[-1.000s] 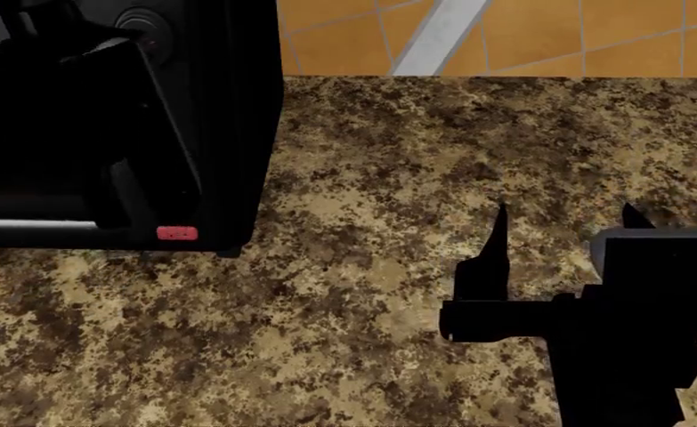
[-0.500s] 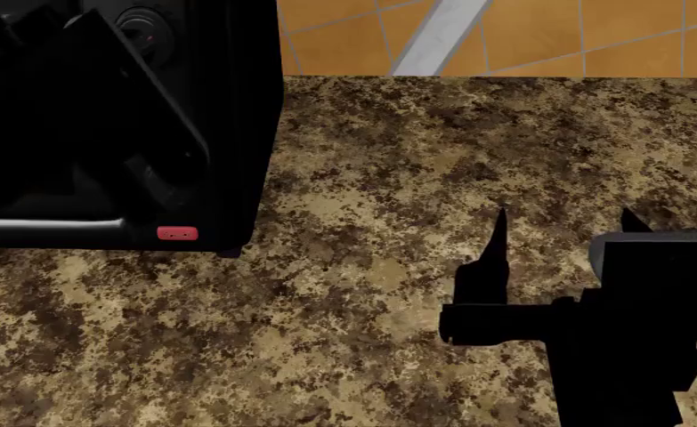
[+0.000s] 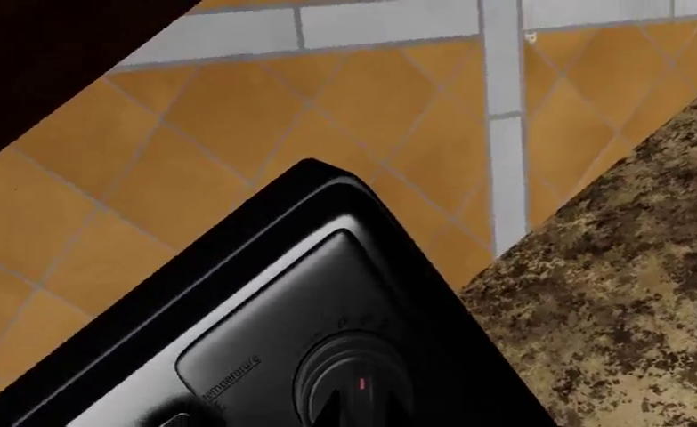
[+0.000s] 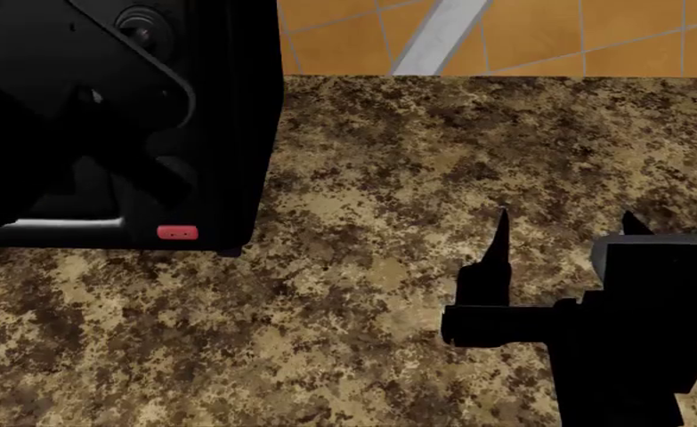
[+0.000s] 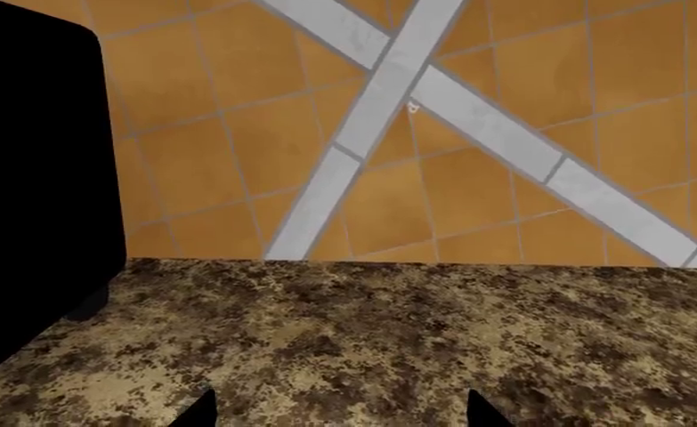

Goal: Decrease the toaster oven temperature.

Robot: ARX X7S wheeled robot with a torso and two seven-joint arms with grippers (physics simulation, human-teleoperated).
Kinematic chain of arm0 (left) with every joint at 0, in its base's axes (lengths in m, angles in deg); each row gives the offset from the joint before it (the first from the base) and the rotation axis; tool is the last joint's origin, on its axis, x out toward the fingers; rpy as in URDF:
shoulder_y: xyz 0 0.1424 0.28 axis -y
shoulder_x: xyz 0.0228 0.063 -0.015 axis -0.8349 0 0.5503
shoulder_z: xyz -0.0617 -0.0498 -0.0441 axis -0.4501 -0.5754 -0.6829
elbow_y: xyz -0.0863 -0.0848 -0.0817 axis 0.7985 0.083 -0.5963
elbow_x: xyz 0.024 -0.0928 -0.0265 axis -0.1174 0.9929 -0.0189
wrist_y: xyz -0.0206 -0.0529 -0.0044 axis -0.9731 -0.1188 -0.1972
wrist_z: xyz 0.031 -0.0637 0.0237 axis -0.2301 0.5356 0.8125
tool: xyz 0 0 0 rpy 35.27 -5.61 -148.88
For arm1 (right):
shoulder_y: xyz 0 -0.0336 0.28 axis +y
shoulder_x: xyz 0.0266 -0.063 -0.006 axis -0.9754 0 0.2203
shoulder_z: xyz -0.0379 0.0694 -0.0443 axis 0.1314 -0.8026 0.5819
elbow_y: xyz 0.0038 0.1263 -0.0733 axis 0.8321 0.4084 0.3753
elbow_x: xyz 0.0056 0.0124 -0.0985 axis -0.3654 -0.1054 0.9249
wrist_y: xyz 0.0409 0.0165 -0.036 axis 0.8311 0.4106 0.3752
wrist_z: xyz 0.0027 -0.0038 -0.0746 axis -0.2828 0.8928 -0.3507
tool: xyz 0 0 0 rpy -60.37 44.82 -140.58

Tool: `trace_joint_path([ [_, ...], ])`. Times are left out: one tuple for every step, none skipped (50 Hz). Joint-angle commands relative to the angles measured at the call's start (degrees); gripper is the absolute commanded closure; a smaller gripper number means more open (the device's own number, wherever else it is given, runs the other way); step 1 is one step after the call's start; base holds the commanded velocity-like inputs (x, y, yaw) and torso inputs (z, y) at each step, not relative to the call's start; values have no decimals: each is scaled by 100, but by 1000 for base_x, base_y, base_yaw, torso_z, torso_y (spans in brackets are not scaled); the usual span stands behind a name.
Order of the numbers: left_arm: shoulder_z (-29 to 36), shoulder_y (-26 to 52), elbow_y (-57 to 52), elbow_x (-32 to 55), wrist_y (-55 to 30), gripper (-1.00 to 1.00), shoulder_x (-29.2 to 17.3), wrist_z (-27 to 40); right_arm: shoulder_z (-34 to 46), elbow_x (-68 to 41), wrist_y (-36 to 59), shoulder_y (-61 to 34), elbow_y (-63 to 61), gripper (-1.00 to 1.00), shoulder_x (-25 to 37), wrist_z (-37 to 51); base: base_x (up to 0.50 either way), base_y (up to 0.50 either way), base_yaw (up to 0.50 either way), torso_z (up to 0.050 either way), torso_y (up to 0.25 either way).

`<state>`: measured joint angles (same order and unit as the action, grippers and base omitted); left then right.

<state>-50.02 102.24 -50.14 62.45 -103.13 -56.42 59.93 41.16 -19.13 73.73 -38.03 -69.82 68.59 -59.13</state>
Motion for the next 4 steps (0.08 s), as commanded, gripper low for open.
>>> trace_joint_path([
  [-1166, -29, 2182, -1549, -1, 100, 298, 1186, 21, -17, -19, 14, 11, -100, 10, 25, 13, 0, -5, 0, 0],
  [-1209, -44, 2176, -1530, -7, 100, 309, 1186, 22, -20, -12, 10, 8, -100, 10, 31, 13, 0, -5, 0, 0],
  [-1270, -71, 2165, -1534, 15, 100, 326, 1231, 32, -17, -12, 9, 10, -100, 13, 35, 13, 0, -5, 0, 0],
  [-1469, -100, 2174, -1532, 19, 100, 399, 1348, 36, -18, -22, 16, 17, -100, 10, 36, 13, 0, -5, 0, 0],
])
